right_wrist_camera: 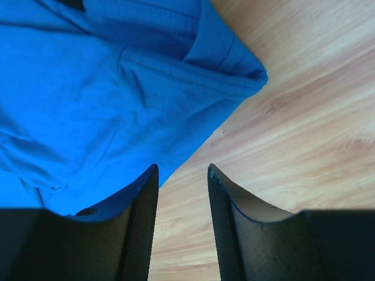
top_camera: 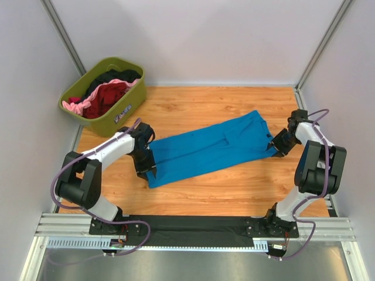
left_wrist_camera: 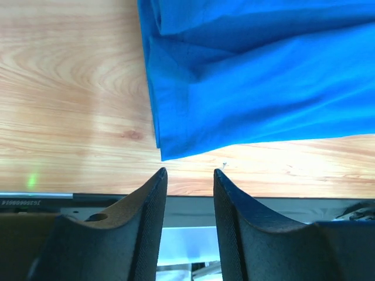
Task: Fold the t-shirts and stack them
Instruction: Fold the tshirt
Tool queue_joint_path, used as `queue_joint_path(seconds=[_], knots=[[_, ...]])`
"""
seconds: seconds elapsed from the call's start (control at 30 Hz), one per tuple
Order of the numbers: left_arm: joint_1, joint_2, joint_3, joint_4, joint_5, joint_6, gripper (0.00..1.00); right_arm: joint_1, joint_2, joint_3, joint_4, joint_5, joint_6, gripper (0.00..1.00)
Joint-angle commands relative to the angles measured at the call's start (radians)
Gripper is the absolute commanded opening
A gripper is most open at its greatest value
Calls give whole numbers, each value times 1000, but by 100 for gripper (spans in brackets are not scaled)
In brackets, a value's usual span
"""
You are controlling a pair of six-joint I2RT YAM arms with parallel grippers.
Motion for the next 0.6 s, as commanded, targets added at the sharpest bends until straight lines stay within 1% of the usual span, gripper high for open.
queue_joint_path(seconds=[0.0,0.17,0.23,0.33,0.4,0.47,0.5,0.57], knots=[[-1,-30,73,-32,-51,15,46,-27,33,-7,72,62,24,40],[-1,-58,163,-50,-57,49,48,-52,109,43,89,104,9,34],[-1,-58,222,-65,-86,58,50,-56,139,72,100,108,-2,33],[-1,-44,285,-90,-152,72,52,-60,215,144,106,107,-7,31],[1,-25,312,-86,-166,87,52,-60,278,210,106,108,-10,31],[10,5,331,-60,-193,105,54,-58,339,290,104,111,-11,31],[19,16,337,-46,-189,110,54,-58,340,322,111,102,-13,30],[38,57,354,-11,-181,119,55,-60,410,388,127,52,-11,30]])
